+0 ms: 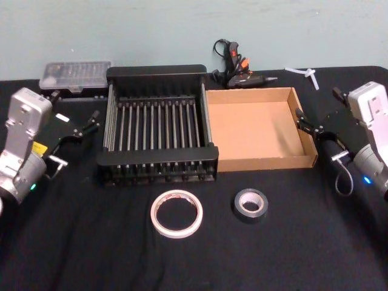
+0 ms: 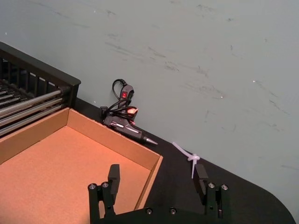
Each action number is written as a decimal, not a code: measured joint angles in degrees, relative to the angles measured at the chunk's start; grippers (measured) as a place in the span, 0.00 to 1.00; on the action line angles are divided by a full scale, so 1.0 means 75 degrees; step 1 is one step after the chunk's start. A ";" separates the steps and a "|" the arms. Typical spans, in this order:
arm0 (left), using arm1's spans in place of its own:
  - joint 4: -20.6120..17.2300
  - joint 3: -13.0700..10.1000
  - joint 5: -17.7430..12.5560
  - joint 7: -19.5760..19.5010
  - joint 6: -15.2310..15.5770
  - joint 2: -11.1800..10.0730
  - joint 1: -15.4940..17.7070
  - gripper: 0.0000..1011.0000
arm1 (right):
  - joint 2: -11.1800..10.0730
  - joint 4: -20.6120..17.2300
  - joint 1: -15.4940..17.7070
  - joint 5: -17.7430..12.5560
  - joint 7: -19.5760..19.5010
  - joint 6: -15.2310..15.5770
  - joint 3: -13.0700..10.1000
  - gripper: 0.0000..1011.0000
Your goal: Pick up the white tape and place it into the black box , Pick up the silver tape and place it into the brown box.
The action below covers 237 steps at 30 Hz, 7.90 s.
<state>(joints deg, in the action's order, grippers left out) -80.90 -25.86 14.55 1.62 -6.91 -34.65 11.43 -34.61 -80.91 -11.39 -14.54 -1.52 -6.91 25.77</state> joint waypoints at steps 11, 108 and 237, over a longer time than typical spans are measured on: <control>0.0000 0.0000 0.0000 0.0000 -0.0001 0.0000 0.0000 0.99 | -0.0013 -0.0485 0.0223 -0.0279 0.0447 0.0598 -0.0260 0.99; 0.0000 0.0000 0.0000 0.0000 0.0000 0.0000 0.0000 0.99 | 0.0681 -0.2922 0.2186 -0.0372 0.2168 0.4679 -0.1059 0.99; 0.0000 0.0000 0.0000 0.0000 -0.0001 0.0000 0.0000 0.99 | 0.0957 -0.3236 0.1585 0.0153 0.2385 0.4029 -0.1702 0.13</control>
<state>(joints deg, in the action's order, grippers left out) -80.90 -25.86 14.55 1.62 -6.91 -34.65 11.43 -27.43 -105.18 0.50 -13.39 16.36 23.31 13.01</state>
